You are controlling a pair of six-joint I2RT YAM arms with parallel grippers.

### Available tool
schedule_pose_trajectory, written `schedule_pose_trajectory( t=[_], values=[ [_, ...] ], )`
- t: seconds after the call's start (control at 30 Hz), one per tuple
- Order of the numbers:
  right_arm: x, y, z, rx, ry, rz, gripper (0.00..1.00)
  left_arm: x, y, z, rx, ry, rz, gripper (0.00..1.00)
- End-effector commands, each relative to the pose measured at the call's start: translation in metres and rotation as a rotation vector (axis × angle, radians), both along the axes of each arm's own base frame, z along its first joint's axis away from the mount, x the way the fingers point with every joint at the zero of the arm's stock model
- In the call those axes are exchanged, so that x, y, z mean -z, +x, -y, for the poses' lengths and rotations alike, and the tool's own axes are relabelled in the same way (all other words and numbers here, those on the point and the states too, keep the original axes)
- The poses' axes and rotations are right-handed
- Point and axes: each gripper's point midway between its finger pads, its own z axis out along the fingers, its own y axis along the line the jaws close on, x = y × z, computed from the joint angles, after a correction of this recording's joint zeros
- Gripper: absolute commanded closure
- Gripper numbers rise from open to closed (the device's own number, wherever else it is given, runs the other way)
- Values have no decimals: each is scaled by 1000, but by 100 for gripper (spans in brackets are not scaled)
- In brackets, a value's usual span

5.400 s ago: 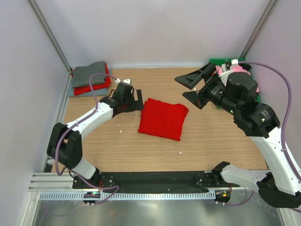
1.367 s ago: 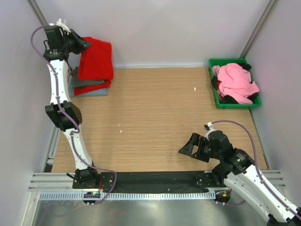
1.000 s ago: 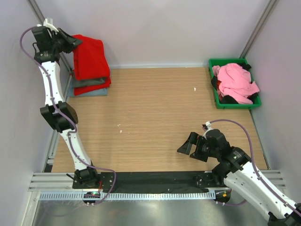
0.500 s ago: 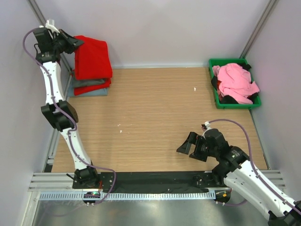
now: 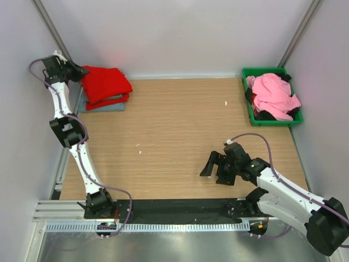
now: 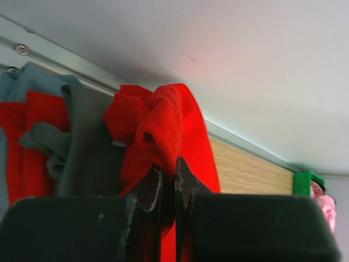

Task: Fold and stack the t-shirts
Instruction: Neatly place the folded tshirt to the corner

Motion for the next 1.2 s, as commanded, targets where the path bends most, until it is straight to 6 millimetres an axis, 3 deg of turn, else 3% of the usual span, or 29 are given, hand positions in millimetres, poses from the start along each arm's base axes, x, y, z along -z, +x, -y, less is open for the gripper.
schedule_pose_trajectory(
  t=[0.0,0.2,0.3,0.33,0.37,0.43,0.47,0.5,0.57,0.6,0.63,0.67,0.7,0.73,0.83,0.87,0.97,1.03,1.1,1.13,1.17],
  values=[
    [-13,18,-15,-16,59,68,0,-46,12,-5,-30,124,134,100],
    [-3,23,-21,-24,56,43,0,-22,25,-22,-119,222,117,95],
    [1,24,-21,-27,45,34,0,-4,33,-34,-194,272,89,80],
    [2,25,-22,-27,45,32,0,1,34,-35,-204,282,79,67],
    [2,26,-23,-30,49,33,0,9,34,-40,-249,315,46,33],
    [2,26,-25,-32,55,27,0,12,28,-45,-284,386,2,2],
    [0,27,-27,-34,60,28,0,20,22,-47,-329,424,-60,0],
    [-1,27,-27,-35,63,30,0,1,15,-50,-358,462,-59,0],
    [-5,26,-27,-36,69,38,0,5,0,-50,-436,528,-140,0],
    [-7,27,-27,-34,74,48,0,-3,-4,-46,-451,552,-147,0],
    [-6,25,-25,-31,72,45,0,-33,-13,-42,-467,588,-119,0],
    [-12,25,-25,-28,87,63,0,-31,-15,-25,-453,621,-136,0],
    [-15,25,-25,-26,92,73,0,-43,-21,-24,-491,663,-138,0],
    [-17,24,-24,-27,92,80,0,-71,-27,-7,-490,705,-105,0],
    [-28,28,-17,-25,67,142,0,-101,-43,11,-538,792,-97,0],
    [-30,29,-16,-29,57,153,0,-122,-52,30,-526,798,-72,0],
    [-34,30,-11,-59,7,167,0,-131,-77,51,-517,756,-111,0],
    [-36,30,-11,-79,-2,162,0,-107,-93,60,-461,711,-195,0],
    [-36,28,-11,-87,3,162,0,-109,-106,72,-433,639,-190,0],
    [-37,27,-13,-89,16,163,0,-74,-105,92,-314,576,-214,0],
    [-37,26,-13,-91,25,166,0,-86,-111,103,-273,513,-158,0]
  ],
)
